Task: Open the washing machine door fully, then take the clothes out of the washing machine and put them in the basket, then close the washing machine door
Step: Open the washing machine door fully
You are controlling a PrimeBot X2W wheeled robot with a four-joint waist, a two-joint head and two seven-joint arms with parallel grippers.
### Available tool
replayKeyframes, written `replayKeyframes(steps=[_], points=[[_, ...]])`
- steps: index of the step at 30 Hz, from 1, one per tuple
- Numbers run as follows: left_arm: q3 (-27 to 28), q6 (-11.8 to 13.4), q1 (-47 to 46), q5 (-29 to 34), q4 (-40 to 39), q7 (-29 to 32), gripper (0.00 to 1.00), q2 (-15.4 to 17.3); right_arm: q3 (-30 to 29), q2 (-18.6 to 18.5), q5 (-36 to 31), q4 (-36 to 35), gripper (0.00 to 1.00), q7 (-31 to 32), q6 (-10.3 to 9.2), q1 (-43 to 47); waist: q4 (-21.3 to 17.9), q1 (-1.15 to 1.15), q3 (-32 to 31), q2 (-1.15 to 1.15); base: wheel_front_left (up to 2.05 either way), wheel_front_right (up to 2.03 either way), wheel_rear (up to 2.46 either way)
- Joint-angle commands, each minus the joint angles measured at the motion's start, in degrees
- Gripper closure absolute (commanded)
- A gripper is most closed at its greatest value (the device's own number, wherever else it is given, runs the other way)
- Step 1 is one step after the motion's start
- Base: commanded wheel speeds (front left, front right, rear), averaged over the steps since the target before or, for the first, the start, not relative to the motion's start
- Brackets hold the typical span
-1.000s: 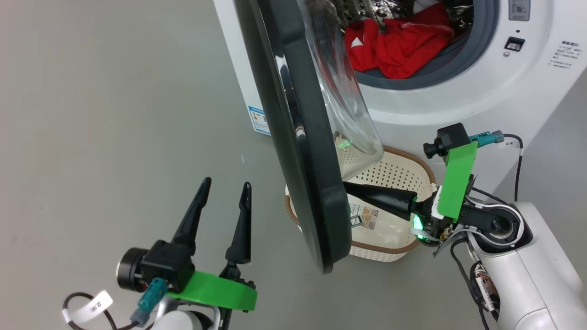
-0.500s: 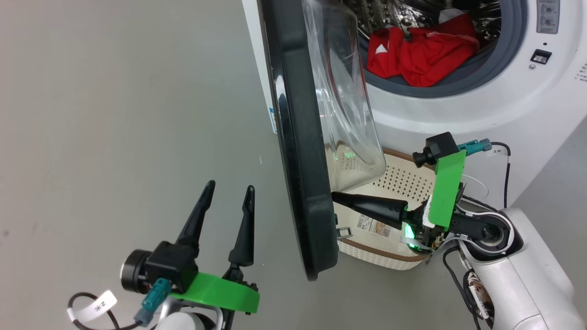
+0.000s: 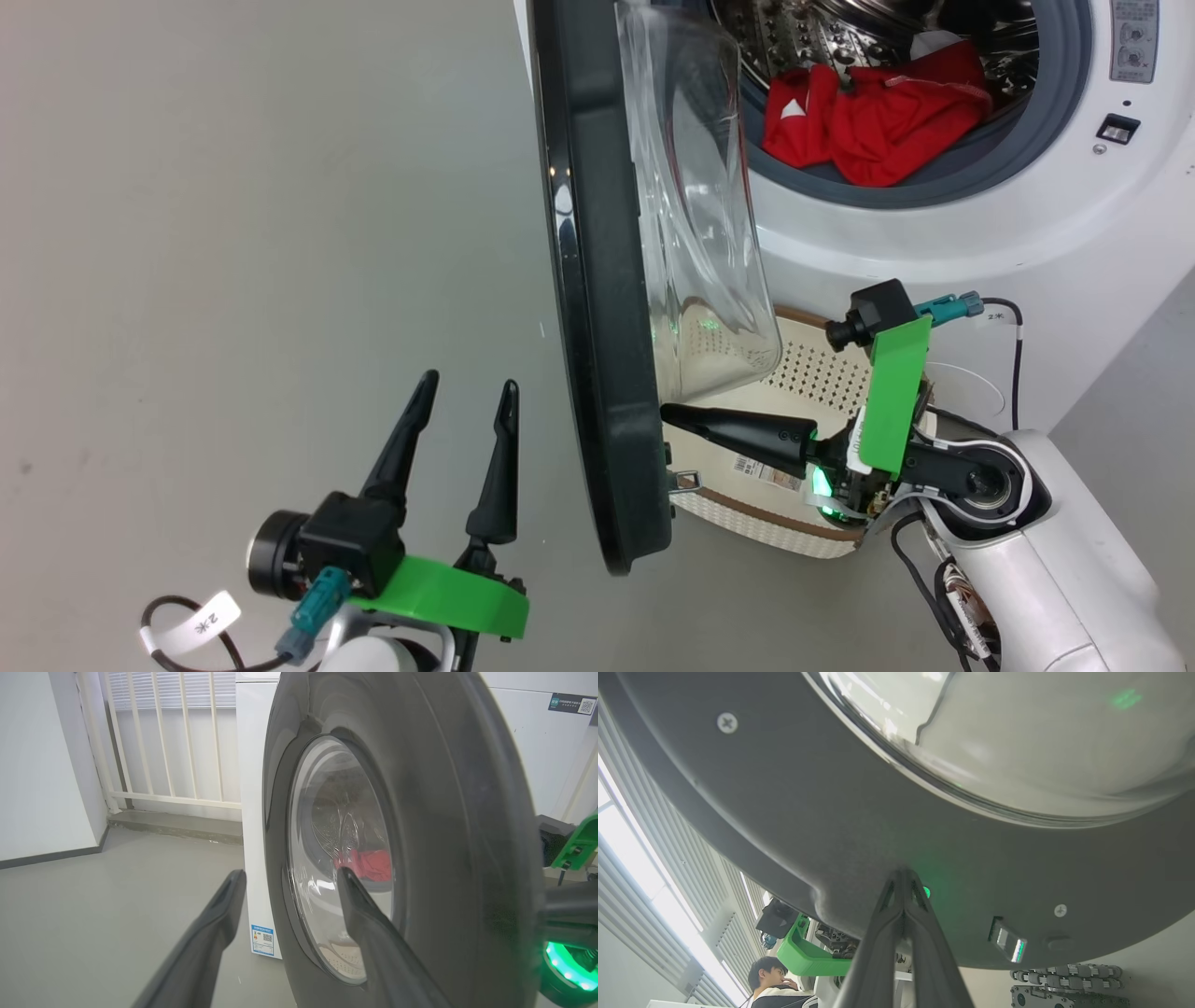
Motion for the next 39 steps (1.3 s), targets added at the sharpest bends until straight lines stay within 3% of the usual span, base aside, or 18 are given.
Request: replayKeyframes(steps=[1,7,12,16,21,22,23,25,28,29,30,31,39], points=[[1.9,0.25,-0.07,-0.49,-1.18,-0.44,0.0,0.85,1.5,0.59,0.7,-1.6,1.0,-0.6,0.37,-0.27,-0.13,0.0,-0.06,0.0,0.0,0.0,0.0],[1.94,0.29,0.14,-0.76,-1.42,-0.44,0.0,0.85,2.95,-0.93,-0.04,-2.59,1.0,-2.0,0.37,-0.22,-0.57,0.0,-0.1,0.0,0.0,0.0,0.0],[2.0,0.11,0.19,-1.21,-1.47,-0.44,0.0,0.85,4.32,-3.17,-4.99,-5.65,1.0,-5.31,0.37,0.42,-0.92,0.0,-0.08,0.0,0.0,0.0,0.0],[2.0,-0.07,0.14,-1.53,-1.28,-0.44,0.0,0.85,5.05,-5.08,-13.85,-9.53,1.0,-10.07,0.37,1.07,-1.09,0.0,-0.07,0.0,0.0,0.0,0.0],[2.29,-0.23,0.09,-1.4,-1.33,-0.44,0.0,0.86,6.05,-6.3,-31.27,-15.18,1.0,-17.37,0.37,3.06,-1.48,0.0,-0.05,0.0,0.0,0.0,0.0],[2.38,-0.2,0.16,-1.28,-1.47,-0.44,0.0,0.86,6.13,-6.28,-34.08,-16.04,0.92,-18.6,0.37,3.42,-1.62,0.0,-0.01,0.0,0.0,0.0,0.0],[2.47,-0.21,0.24,-1.21,-1.7,-0.44,0.0,0.86,6.38,-6.42,-37.07,-17.0,0.75,-19.82,0.37,3.71,-1.75,0.0,0.05,0.0,0.0,0.0,0.0],[2.62,-0.21,0.41,-1.07,-2.15,-0.44,0.0,0.86,7.13,-7.08,-43.49,-18.94,0.7,-22.4,0.37,4.21,-1.96,0.0,0.21,0.0,0.0,0.0,0.0],[2.78,-0.22,0.67,-1.04,-2.61,-0.44,0.0,0.86,7.72,-7.43,-51.74,-20.76,0.47,-25.97,0.37,5.39,-2.28,0.0,0.2,0.0,0.0,0.0,0.0],[2.89,-0.2,0.79,-1.02,-2.74,-0.44,0.0,0.86,7.72,-7.36,-54.25,-21.04,0.24,-27.09,0.37,5.85,-2.43,0.0,0.14,0.0,0.0,0.0,0.0],[3.0,-0.18,0.91,-1.08,-2.9,-0.44,0.0,0.85,7.79,-7.39,-56.9,-21.29,0.07,-28.23,0.37,6.22,-2.56,0.0,0.11,0.0,0.0,0.0,0.0],[3.09,-0.15,1.03,-1.08,-3.06,-0.44,0.0,0.85,7.48,-7.25,-59.49,-21.41,0.0,-29.64,0.37,6.64,-2.68,0.0,0.07,0.0,0.0,0.0,0.0],[3.58,0.14,1.96,-0.47,-4.39,-0.44,0.0,0.85,0.91,-3.01,-79.2,-21.2,0.0,-43.51,0.37,10.28,-3.55,0.0,-0.09,0.0,0.0,0.0,0.0]])
